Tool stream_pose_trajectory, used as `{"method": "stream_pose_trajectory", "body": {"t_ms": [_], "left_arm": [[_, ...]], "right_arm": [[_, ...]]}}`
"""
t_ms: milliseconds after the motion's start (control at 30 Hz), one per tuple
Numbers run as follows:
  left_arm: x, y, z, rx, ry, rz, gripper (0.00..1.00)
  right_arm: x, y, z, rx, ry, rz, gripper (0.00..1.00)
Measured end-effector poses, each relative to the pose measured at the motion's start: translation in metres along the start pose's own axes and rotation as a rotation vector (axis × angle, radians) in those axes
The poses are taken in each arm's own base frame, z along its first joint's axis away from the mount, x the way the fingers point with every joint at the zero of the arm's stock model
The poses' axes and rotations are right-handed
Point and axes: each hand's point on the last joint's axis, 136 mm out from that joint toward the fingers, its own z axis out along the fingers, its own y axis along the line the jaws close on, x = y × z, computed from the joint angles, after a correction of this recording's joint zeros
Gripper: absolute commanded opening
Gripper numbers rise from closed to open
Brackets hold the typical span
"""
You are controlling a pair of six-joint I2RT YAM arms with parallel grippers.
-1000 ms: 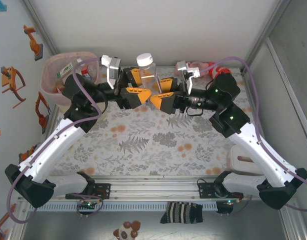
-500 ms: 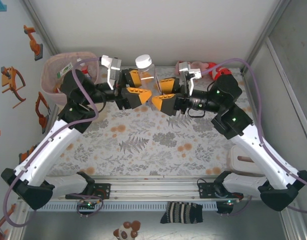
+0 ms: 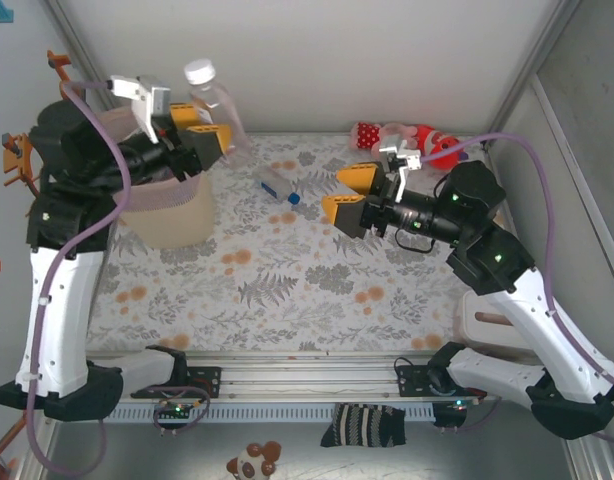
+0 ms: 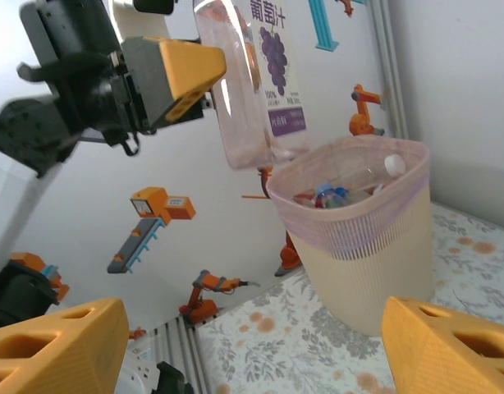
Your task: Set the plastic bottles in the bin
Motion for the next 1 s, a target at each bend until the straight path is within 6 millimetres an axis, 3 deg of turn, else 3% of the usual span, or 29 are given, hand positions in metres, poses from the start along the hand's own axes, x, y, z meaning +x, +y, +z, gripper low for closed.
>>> {"method": "stream_pose_trajectory", "body": {"t_ms": [167, 533, 700, 1000], "left_arm": [[0.013, 0.066, -0.02, -0.258, 0.119, -0.075, 0.55], [0.082, 0.201, -0.064, -0.661, 0.402, -0.253, 0.51], [0.098, 0.243, -0.079, -0.792, 0.506, -0.225, 0.48], [0.101, 0.298, -0.093, -0.959, 0.617, -0.113, 0.49]], "right_arm": [[0.006, -0.006, 0.0, 0.032, 0.025, -0.002, 0.79], [0.009, -0.011, 0.004, 0.043, 0.049, -0.013, 0.79], [0.012, -0.013, 0.006, 0.045, 0.057, -0.028, 0.79], [0.032, -0.028, 0.02, 0.047, 0.136, -0.033, 0.79]]}}
